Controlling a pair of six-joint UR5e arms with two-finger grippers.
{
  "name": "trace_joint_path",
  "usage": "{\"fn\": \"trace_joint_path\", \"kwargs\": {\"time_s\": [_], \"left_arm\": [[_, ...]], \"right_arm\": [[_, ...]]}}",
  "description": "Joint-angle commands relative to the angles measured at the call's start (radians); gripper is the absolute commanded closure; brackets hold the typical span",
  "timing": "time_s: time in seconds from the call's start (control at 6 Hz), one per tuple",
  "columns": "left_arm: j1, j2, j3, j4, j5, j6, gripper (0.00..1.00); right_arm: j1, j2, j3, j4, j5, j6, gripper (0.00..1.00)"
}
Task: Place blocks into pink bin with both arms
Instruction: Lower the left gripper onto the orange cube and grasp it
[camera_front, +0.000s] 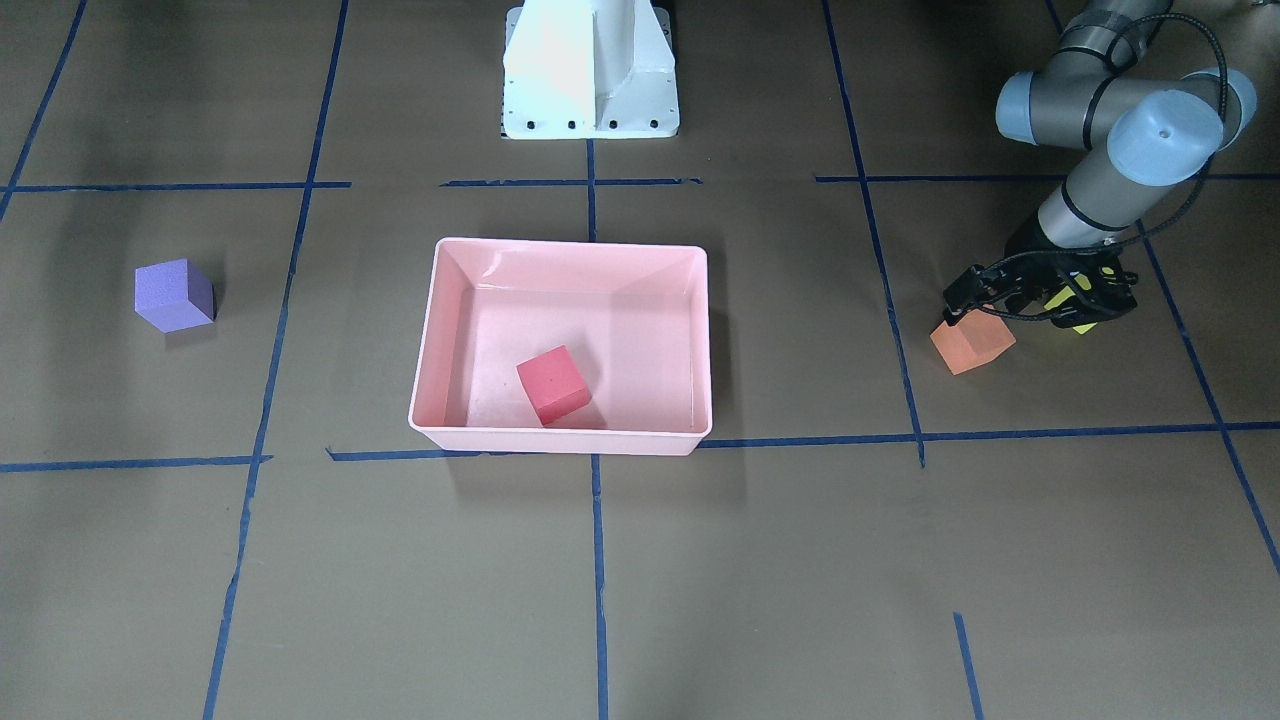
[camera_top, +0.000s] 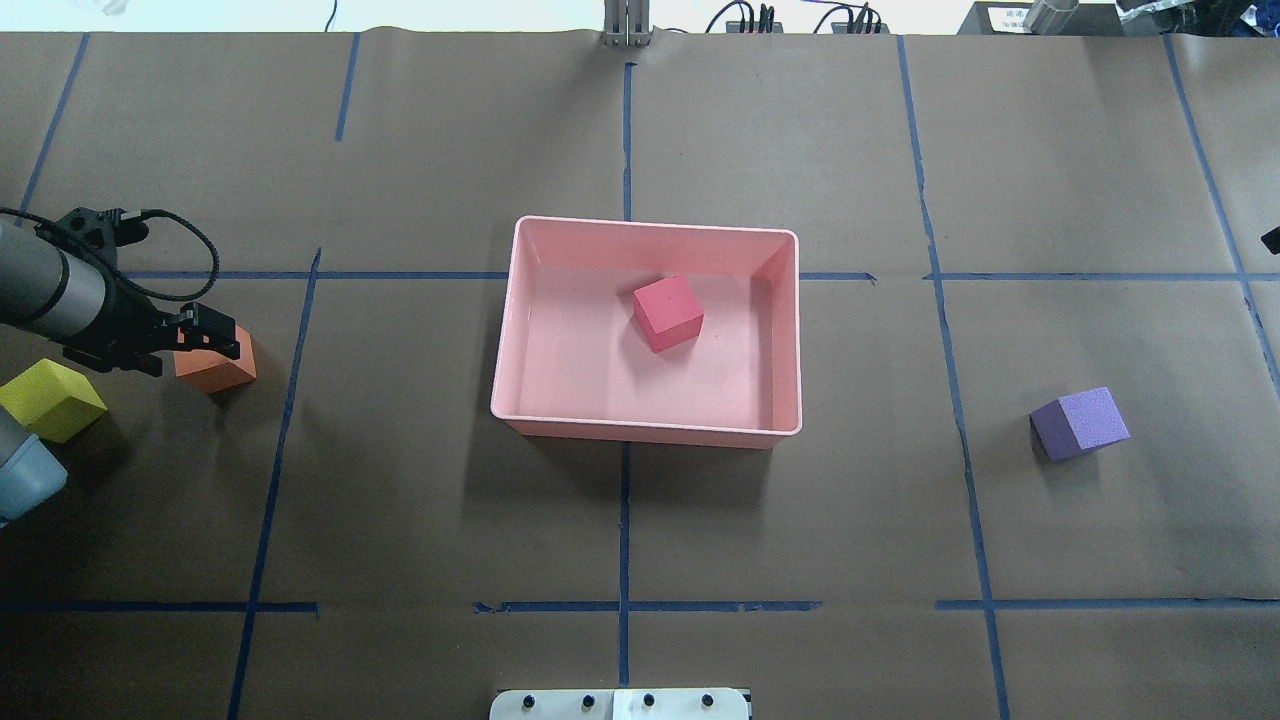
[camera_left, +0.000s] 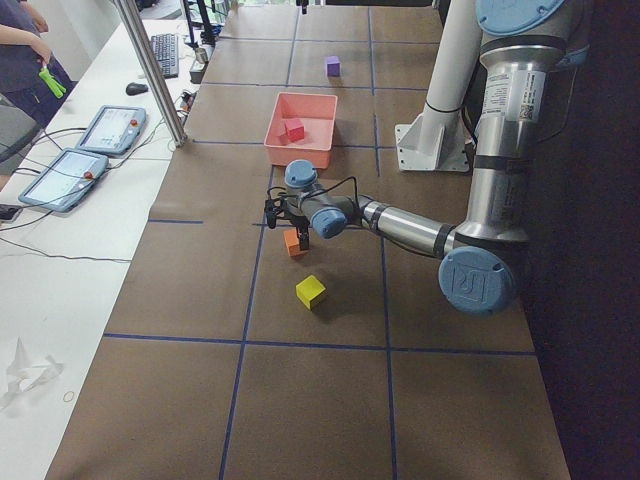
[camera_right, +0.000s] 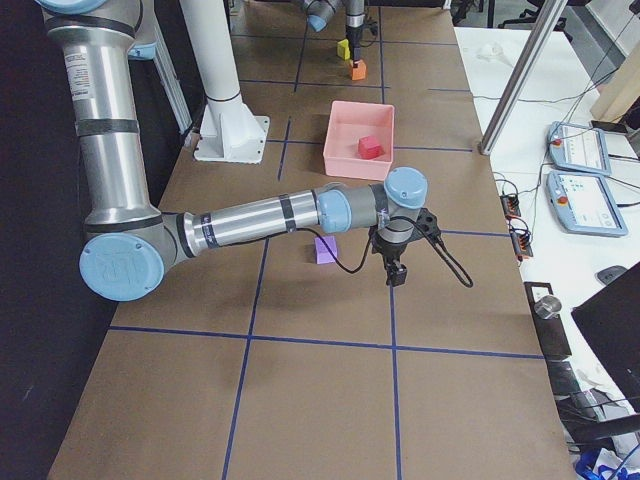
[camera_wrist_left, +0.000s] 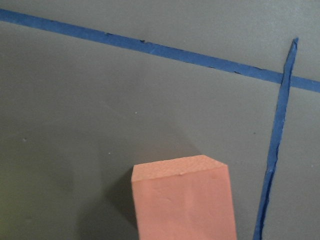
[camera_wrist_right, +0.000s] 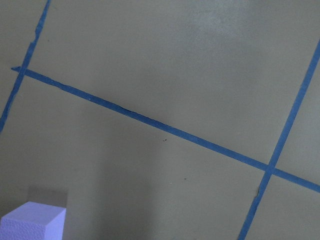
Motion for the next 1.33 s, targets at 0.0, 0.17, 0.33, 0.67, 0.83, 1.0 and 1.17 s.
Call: {"fn": "trace_joint_path", "kwargs": {"time_s": [0.0, 0.17, 0.33, 0.67, 0.83, 1.0, 1.17], "left_arm": [[0.001, -0.038, 0.062, 0.0, 0.003, 0.004, 0.0], [0.007, -0.038, 0.079, 0.0, 0.003, 0.008, 0.01], [0.016, -0.038, 0.081, 0.003, 0.006, 0.007, 0.14], [0.024, -0.033, 0.08, 0.003, 0.007, 0.017, 0.43], [0.023, -0.038, 0.052, 0.004, -0.002, 0.017, 0.44], [0.016, -0.039, -0.012, 0.015, -0.002, 0.016, 0.44], [0.003, -0.098, -0.047, 0.053, -0.002, 0.016, 0.44]], "right_arm": [[-0.001, -0.006, 0.006, 0.0, -0.001, 0.0, 0.0], [-0.001, -0.007, 0.006, 0.0, -0.001, 0.0, 0.0], [-0.001, -0.013, 0.009, 0.0, -0.001, 0.0, 0.0], [-0.001, -0.016, 0.012, 0.0, -0.003, 0.0, 0.0], [-0.001, -0.018, 0.012, 0.0, -0.003, 0.0, 0.0], [0.001, -0.027, 0.014, 0.0, -0.001, 0.0, 0.0], [-0.001, -0.044, 0.012, 0.009, -0.001, -0.012, 0.0]]}}
